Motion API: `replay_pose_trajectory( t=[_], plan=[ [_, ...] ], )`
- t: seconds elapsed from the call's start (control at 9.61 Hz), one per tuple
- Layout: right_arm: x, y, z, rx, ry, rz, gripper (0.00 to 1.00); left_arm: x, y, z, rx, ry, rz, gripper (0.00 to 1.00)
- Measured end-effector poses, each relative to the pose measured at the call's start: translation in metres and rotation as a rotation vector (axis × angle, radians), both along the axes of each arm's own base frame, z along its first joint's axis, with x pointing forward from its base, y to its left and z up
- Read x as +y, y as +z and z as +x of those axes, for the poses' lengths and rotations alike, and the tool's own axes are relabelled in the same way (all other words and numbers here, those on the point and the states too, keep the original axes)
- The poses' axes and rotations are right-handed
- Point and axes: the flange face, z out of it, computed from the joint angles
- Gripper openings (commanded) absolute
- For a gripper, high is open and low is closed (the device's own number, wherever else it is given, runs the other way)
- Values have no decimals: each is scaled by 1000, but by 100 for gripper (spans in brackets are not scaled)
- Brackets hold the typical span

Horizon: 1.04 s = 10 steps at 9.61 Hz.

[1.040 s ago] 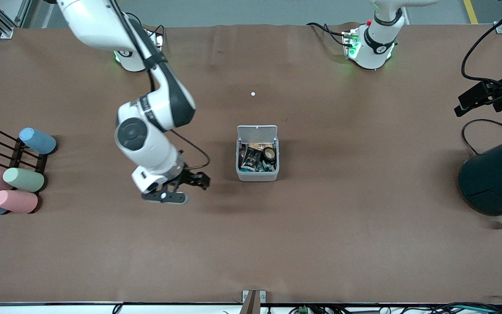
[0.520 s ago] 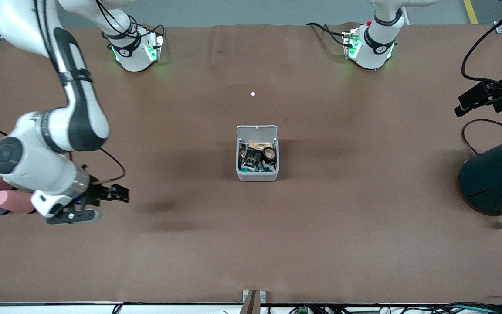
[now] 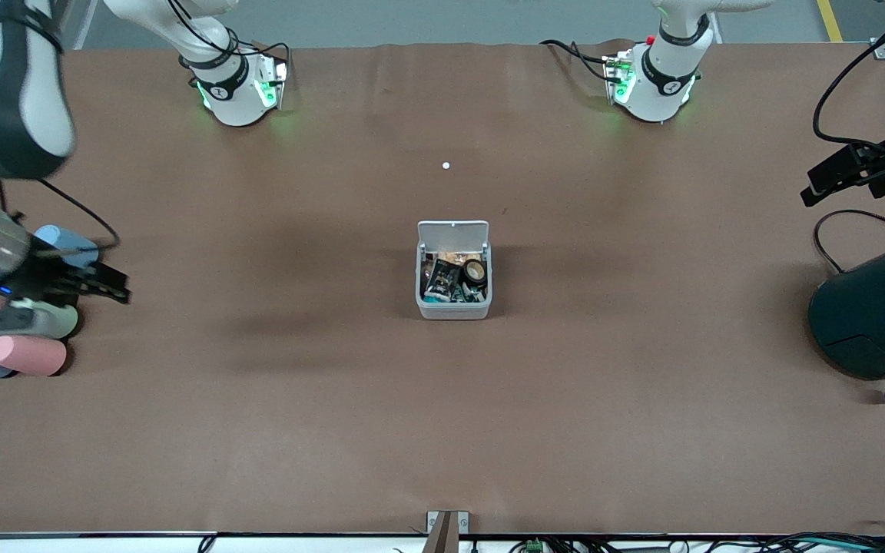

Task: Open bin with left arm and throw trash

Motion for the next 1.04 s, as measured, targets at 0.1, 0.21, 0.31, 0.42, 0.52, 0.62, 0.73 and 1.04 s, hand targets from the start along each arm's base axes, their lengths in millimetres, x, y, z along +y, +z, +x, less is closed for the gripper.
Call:
replay_pose_trajectory(
  t=[0.1,0.21,0.31,0.42,0.52,0.62,0.73,1.04],
  plan=[
    [-18,26,-15,-15,-26,0,100,0,0,0,1,0,0,100],
    [-32,48,-29,-31,-46,-5,100,0,-1,0,1,0,0,100],
    [-41,65,-40,-47,-59,-14,100,0,-1,0,1,0,0,100],
    [-47,77,-49,-55,-67,-21,100,0,-1,0,1,0,0,100],
    [-51,87,-58,-54,-73,-23,100,0,-1,0,1,0,0,100],
    [-52,95,-66,-50,-76,-24,100,0,-1,0,1,0,0,100],
    [-53,100,-72,-44,-78,-23,100,0,-1,1,1,0,0,100],
    [-50,99,-77,-12,-75,-21,100,0,-1,1,1,1,0,100]
  ],
)
